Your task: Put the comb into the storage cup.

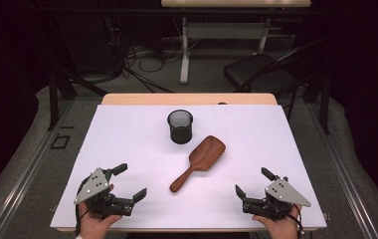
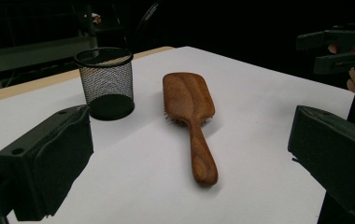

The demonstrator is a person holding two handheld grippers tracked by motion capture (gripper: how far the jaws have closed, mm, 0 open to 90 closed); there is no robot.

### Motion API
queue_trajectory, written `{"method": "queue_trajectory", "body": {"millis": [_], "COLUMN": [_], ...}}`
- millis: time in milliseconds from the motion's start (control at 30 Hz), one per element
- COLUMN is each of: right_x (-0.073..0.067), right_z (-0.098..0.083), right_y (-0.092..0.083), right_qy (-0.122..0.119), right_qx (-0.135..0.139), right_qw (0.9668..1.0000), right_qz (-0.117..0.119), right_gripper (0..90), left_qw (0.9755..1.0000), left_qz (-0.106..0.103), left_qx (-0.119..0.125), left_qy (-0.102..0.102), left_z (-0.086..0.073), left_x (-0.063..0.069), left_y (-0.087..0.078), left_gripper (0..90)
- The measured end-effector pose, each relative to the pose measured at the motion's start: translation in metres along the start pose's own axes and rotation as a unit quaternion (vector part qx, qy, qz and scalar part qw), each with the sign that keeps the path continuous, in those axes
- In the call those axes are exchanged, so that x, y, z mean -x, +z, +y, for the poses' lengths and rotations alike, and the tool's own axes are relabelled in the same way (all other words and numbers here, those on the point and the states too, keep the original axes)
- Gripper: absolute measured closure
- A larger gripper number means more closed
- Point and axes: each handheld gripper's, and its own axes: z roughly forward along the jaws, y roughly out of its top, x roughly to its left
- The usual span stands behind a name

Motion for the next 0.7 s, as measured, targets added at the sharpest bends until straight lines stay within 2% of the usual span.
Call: {"method": "queue_trajectory", "body": {"millis": [233, 433, 700], "right_x": [-0.0007, 0.0024, 0.0046], "right_z": [-0.0008, -0.0034, -0.0054], "right_y": [0.002, 0.0028, 0.0039], "right_qy": [-0.001, 0.008, 0.005], "right_qx": [-0.004, -0.012, -0.02], "right_qw": [1.0, 0.9999, 0.9997], "right_qz": [0.002, -0.001, -0.009], "right_gripper": [2.6, 2.5, 2.5], "left_qw": [1.0, 0.9998, 0.9997], "left_qz": [-0.008, -0.018, -0.017], "left_qx": [0.004, -0.008, -0.02], "left_qy": [-0.002, 0.002, 0.002], "left_z": [-0.0001, -0.0005, -0.0011], "left_x": [0.0007, 0.0029, 0.0042], "left_y": [0.0016, 0.0075, 0.0091], "left_gripper": [0.3, 0.3, 0.3]}}
